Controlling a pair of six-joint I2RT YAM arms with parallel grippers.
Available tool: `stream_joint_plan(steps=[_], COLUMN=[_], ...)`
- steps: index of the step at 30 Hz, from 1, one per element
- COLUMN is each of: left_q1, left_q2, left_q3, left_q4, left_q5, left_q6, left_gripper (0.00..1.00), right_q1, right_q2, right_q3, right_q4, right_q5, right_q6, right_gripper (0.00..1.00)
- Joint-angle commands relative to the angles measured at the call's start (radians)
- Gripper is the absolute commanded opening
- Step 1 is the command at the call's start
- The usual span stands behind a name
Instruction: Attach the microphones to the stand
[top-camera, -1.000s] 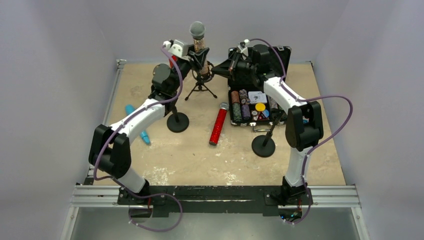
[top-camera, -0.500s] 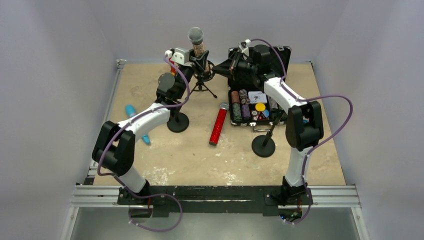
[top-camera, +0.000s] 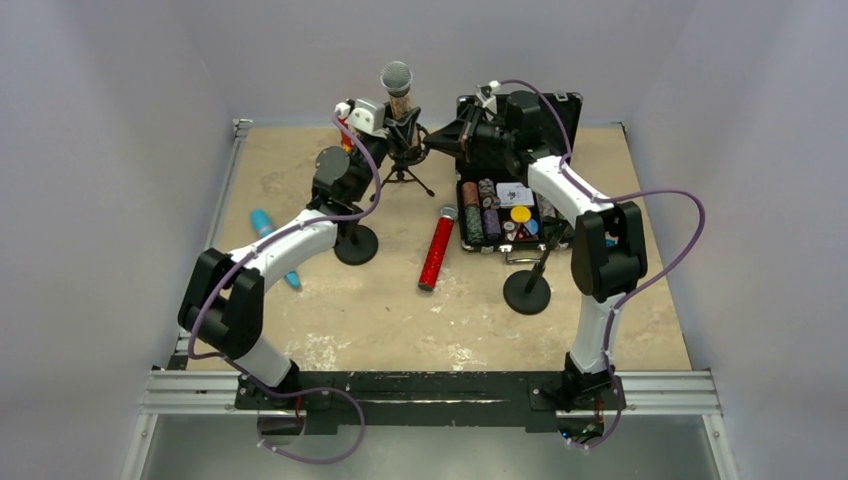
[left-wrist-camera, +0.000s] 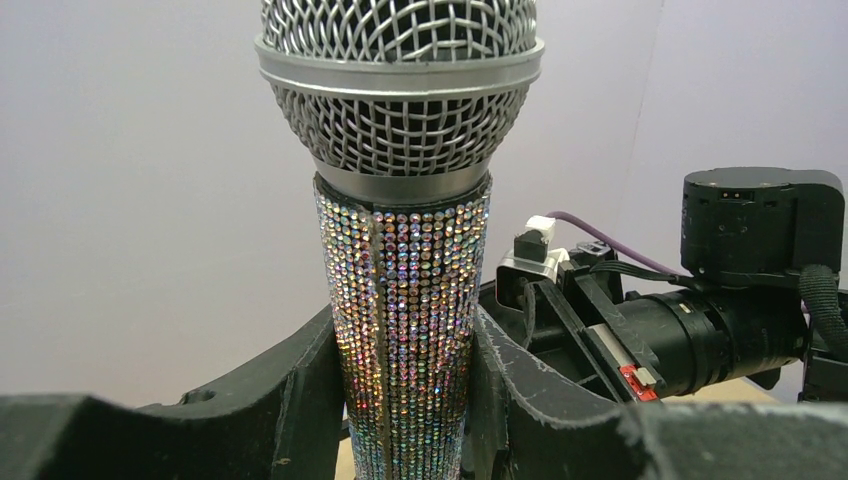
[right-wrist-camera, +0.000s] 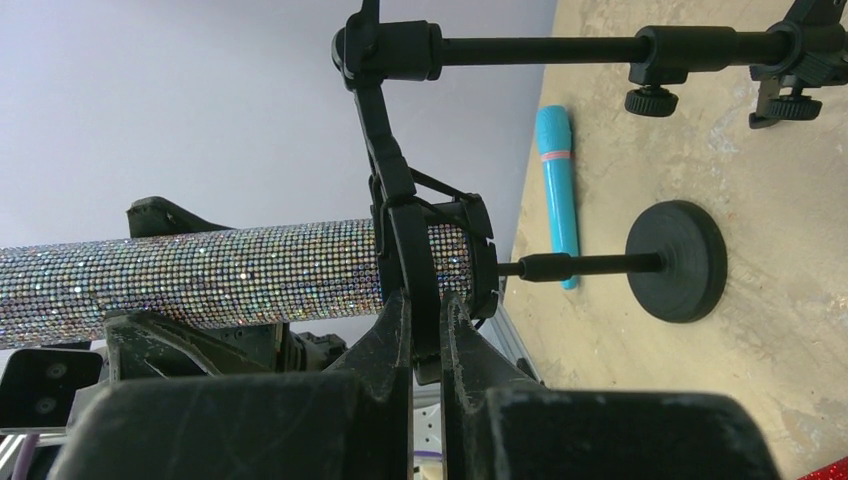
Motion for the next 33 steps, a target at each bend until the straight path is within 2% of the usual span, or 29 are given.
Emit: stream_joint_plan(steps=[1, 7, 8, 14, 17, 22, 33], left_q1=[-0.011, -0.009, -0.008, 0.002, 0.019, 0.047, 0.083], left_q2=[0.112, 0.103, 0.099, 0.018, -0.01, -0.048, -0.149], left_q3=[-0.101, -0.048, -0.049, -0.034, 0.005, 0.053, 0.081], left_q4=[-0.431, -0.512, -0.511, -0.532, -0.57, -0.602, -0.672], left_q5=[0.05, 0.059, 0.06, 0.072, 0.11, 0.166, 0.216], left_q6=[-0.055, -0.067, -0.072, -0.111, -0.124, -0.127, -0.089], left_gripper=[0.0, 0.02, 0.07, 0.54, 0.63, 0.7, 0.72], right_q1=[-0.009, -0.01, -0.01, -0.011, -0.01, -0.01, -0.011], right_q2=[-0.081, -0.096, -0.095, -0.087, -0.087, -0.089, -0.087], right_q3=[0.023, 0.017, 0.02, -0.008, -0.017, -0.018, -0.012], right_q4=[0.136, 0.156, 0.146, 0.131, 0.132, 0.124, 0.124], right_q5=[-0.079, -0.083, -0.082, -0.079, -0.082, -0.083, -0.083], right_q6=[0.16, 0.188, 0.182, 0.152, 0.145, 0.132, 0.132], right_gripper=[0.0, 0.0, 0.0, 0.0, 0.0, 0.0, 0.0])
